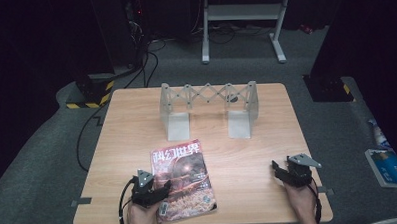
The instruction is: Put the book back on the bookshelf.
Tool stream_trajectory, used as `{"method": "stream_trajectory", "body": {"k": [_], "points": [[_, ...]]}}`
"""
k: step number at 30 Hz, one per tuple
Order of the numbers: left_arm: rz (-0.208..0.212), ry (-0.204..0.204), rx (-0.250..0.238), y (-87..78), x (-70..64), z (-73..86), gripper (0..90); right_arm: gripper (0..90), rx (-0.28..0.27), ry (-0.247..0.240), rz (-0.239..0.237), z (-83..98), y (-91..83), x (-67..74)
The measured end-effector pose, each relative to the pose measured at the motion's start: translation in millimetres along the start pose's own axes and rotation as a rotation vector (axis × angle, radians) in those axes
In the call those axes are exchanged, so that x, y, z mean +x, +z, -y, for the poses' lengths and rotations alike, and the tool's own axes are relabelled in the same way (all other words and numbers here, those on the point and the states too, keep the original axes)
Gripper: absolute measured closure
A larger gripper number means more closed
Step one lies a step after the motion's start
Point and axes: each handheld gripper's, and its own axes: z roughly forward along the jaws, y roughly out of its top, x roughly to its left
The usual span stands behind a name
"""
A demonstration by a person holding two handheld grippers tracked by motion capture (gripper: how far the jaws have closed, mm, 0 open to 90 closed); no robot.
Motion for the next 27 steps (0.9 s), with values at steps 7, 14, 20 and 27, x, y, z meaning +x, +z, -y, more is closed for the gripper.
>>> {"method": "stream_trajectory", "body": {"k": [7, 14, 20, 27], "points": [[0.016, 0.011, 0.005, 8.6, -8.0, -7.2, 28.3, 36.4, 0.01, -0.008, -0.008, -0.8, -0.7, 0.0], [0.026, 0.022, 0.011, 17.6, -16.4, -14.8, 28.4, 36.5, 0.017, -0.008, -0.014, -1.1, -1.3, 0.6], [0.029, 0.031, 0.016, 24.2, -21.3, -20.9, 28.6, 36.5, 0.018, -0.015, -0.02, -1.6, -1.2, 0.2], [0.04, 0.05, 0.033, 31.8, -26.7, -28.9, 28.7, 39.1, 0.039, -0.021, -0.028, -4.0, -1.9, 1.5]]}}
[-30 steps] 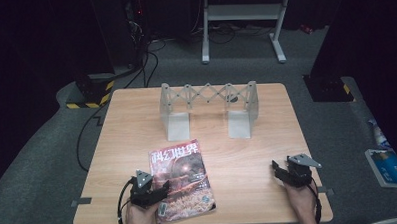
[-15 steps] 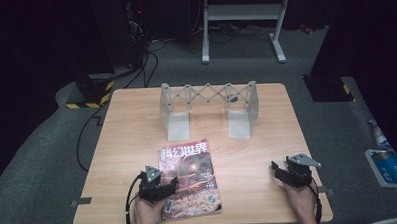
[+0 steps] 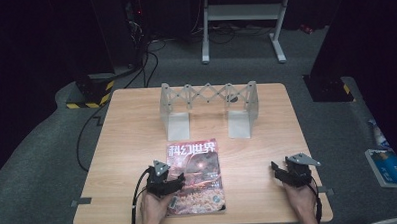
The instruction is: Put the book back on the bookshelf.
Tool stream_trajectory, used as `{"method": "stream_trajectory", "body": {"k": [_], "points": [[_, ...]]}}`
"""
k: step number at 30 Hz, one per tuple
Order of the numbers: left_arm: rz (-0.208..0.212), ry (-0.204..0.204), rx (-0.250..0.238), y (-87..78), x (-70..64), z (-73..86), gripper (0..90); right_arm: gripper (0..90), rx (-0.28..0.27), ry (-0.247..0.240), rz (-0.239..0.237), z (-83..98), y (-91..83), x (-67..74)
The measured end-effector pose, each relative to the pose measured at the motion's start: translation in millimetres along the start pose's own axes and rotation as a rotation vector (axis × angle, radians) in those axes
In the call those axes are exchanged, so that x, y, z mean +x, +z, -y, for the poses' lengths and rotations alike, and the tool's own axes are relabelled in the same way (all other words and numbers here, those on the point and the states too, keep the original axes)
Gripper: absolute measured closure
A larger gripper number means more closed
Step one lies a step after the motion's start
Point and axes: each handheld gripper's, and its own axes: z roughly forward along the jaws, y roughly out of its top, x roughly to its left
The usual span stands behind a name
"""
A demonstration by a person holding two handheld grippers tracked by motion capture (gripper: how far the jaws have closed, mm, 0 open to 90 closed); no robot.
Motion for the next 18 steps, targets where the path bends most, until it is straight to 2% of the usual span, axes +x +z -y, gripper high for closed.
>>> {"method": "stream_trajectory", "body": {"k": [5, 9, 10, 11, 16, 18], "points": [[0.007, 0.006, 0.008, 6.5, -4.4, -6.7, 28.8, 43.5, 0.062, -0.009, -0.023, -8.0, -2.3, 5.8], [0.01, 0.009, 0.002, 11.9, -9.5, -10.4, 28.8, 45.6, 0.051, -0.029, -0.045, -14.3, -6.3, 15.3], [0.011, 0.01, 0.001, 13.0, -10.5, -11.1, 28.8, 46.1, 0.047, -0.025, -0.06, -16.7, -7.8, 19.2], [0.014, 0.015, 0.001, 14.8, -12.0, -12.5, 28.8, 46.4, 0.036, -0.03, -0.093, -20.9, -10.2, 28.0], [0.02, 0.014, 0.006, 19.0, -16.4, -16.7, 28.8, 46.0, 0.064, -0.057, -0.179, -27.3, -8.9, 53.8], [0.018, 0.021, 0.008, 19.5, -16.8, -17.3, 28.8, 45.8, 0.071, -0.064, -0.197, -28.6, -8.1, 58.2]]}}
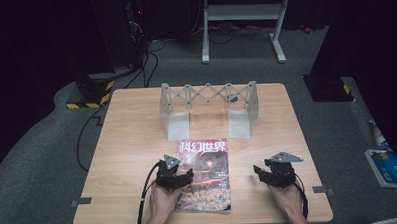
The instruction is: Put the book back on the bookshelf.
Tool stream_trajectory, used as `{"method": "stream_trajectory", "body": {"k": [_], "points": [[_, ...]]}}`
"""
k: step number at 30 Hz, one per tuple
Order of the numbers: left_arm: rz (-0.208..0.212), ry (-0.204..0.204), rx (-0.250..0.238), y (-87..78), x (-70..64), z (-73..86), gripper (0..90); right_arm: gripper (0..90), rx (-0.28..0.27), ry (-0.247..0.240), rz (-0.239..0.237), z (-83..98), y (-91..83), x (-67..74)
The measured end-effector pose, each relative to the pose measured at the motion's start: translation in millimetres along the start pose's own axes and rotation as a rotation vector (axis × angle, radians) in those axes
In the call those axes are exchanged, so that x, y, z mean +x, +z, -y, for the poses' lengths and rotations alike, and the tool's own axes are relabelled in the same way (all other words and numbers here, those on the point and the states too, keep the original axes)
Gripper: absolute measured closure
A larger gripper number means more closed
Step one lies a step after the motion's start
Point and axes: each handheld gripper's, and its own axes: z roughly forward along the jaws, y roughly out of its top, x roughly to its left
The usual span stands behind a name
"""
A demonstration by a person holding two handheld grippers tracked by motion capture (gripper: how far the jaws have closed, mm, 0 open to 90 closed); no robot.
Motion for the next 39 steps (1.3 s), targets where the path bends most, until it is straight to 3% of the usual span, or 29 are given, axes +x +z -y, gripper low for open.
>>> {"method": "stream_trajectory", "body": {"k": [3, 9, 13, 18, 28, 39], "points": [[0.006, -0.005, -0.008, 2.7, -3.2, -1.1, 28.7, 45.4, 0.028, -0.005, -0.068, -6.2, 6.4, 13.8], [0.012, -0.007, -0.012, 6.2, -8.5, -3.1, 28.7, 44.5, 0.071, 0.003, -0.138, -15.6, 15.1, 28.2], [0.008, -0.008, -0.009, 6.0, -10.3, -3.2, 28.7, 43.8, 0.098, -0.007, -0.158, -22.0, 20.3, 36.1], [0.013, -0.002, -0.01, 6.1, -13.1, -3.0, 28.7, 43.1, 0.104, -0.005, -0.16, -28.7, 23.5, 40.6], [0.031, 0.011, -0.017, 6.5, -22.3, -1.3, 28.7, 41.0, 0.174, 0.034, -0.136, -33.9, 38.5, 40.1], [0.055, 0.022, -0.006, 8.5, -27.7, -3.9, 28.4, 41.2, 0.209, 0.02, -0.109, -42.8, 51.1, 43.0]]}}
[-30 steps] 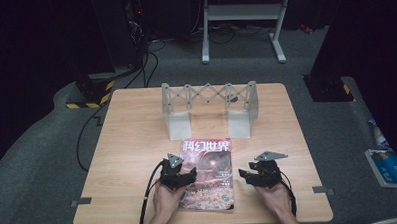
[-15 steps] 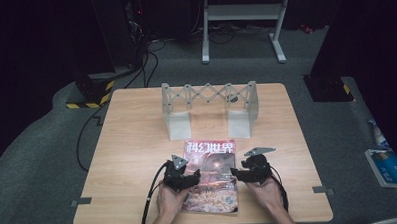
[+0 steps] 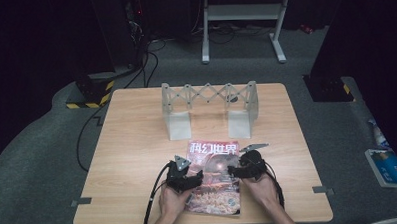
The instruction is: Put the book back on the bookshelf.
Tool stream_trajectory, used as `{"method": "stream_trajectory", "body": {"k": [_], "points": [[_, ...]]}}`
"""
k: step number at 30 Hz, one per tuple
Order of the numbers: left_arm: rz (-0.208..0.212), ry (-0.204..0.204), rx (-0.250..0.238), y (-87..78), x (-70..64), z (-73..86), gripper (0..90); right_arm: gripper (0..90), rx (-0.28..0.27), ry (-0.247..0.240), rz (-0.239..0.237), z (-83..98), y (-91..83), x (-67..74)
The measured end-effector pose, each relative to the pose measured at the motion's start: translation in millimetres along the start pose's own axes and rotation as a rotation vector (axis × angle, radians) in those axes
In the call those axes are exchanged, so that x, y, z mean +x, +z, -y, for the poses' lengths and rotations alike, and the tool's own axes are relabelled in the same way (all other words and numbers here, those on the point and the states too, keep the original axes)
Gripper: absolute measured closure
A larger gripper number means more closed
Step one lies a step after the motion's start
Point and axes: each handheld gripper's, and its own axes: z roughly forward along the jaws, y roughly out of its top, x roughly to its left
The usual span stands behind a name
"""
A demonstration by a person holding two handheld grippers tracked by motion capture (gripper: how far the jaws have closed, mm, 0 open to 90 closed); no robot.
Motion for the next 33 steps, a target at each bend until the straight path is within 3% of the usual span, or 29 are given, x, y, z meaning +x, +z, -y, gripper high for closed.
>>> {"method": "stream_trajectory", "body": {"k": [14, 22, 28, 33], "points": [[0.024, 0.019, 0.01, -1.4, -3.6, 0.9, 28.2, 41.5, 0.011, -0.013, 0.024, -11.0, 5.5, -6.0], [0.051, 0.036, -0.012, 1.9, 6.6, -0.9, 29.6, 42.8, 0.005, 0.001, 0.014, -12.0, 1.0, -10.0], [0.062, 0.022, -0.036, 5.6, 12.9, -2.2, 30.1, 42.3, 0.011, 0.021, 0.011, -17.5, -5.3, -13.0], [0.073, 0.06, -0.042, 10.9, 17.4, -5.8, 29.7, 43.6, 0.054, 0.03, 0.002, -24.2, -5.0, -14.4]]}}
